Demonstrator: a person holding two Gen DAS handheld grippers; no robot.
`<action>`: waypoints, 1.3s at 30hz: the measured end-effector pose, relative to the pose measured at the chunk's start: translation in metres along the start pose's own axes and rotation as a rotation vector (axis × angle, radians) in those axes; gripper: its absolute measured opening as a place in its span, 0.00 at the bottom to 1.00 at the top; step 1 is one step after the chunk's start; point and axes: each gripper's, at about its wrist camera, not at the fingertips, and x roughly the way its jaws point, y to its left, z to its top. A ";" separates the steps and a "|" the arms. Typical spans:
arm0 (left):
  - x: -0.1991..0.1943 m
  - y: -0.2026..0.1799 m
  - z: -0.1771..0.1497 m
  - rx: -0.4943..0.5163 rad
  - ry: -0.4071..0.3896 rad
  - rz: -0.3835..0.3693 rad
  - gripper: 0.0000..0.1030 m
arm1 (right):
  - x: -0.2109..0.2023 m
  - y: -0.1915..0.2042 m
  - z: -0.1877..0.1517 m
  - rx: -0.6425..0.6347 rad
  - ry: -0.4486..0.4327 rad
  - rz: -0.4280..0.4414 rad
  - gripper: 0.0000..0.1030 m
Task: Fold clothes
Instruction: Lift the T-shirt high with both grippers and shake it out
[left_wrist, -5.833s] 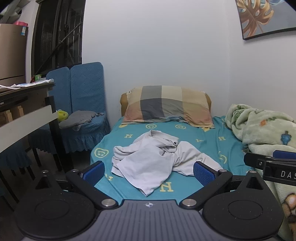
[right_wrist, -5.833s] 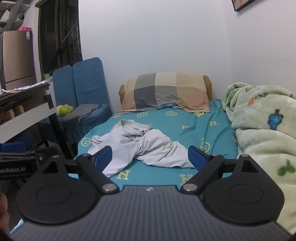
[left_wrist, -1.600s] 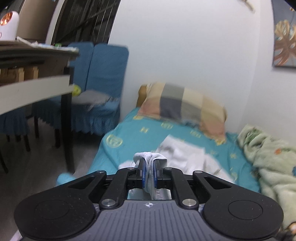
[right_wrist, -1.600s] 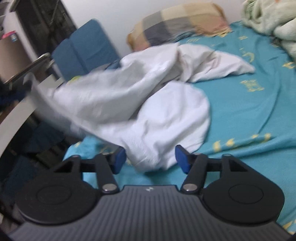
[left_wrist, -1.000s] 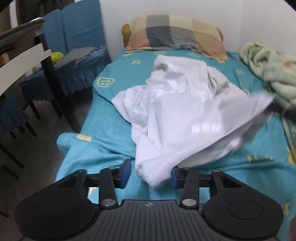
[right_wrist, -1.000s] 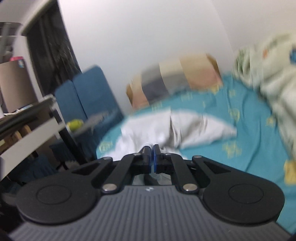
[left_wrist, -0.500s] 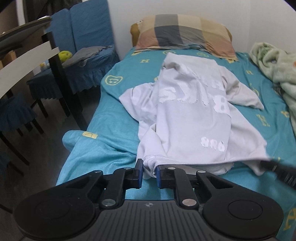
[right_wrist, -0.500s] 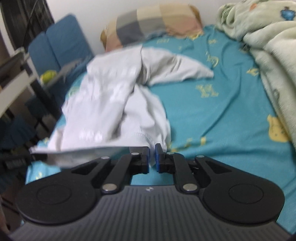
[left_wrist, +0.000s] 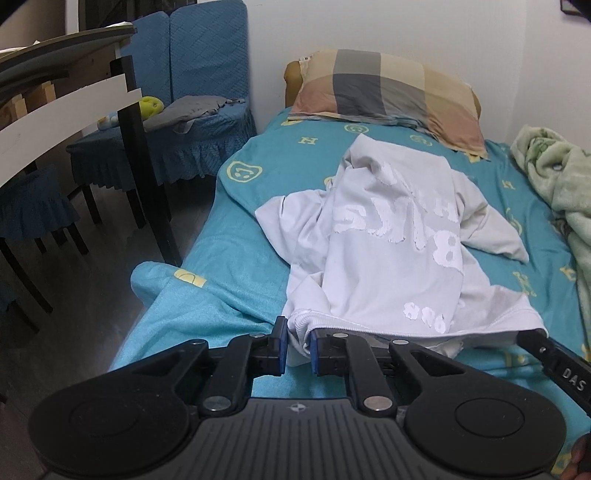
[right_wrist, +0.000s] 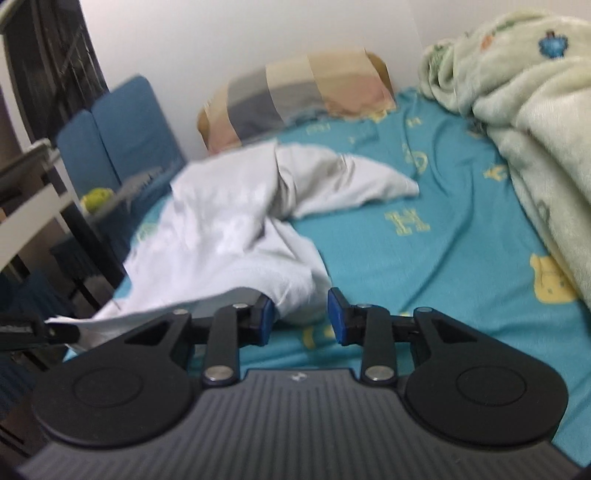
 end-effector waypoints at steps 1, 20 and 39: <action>-0.002 0.001 0.000 -0.006 -0.003 -0.005 0.13 | -0.002 0.001 0.001 -0.003 -0.006 0.003 0.34; -0.057 -0.001 0.006 -0.055 -0.207 -0.001 0.06 | -0.040 0.012 0.035 -0.033 -0.151 0.092 0.08; -0.458 0.019 0.101 -0.113 -0.905 -0.192 0.05 | -0.383 0.089 0.208 -0.197 -0.812 0.257 0.08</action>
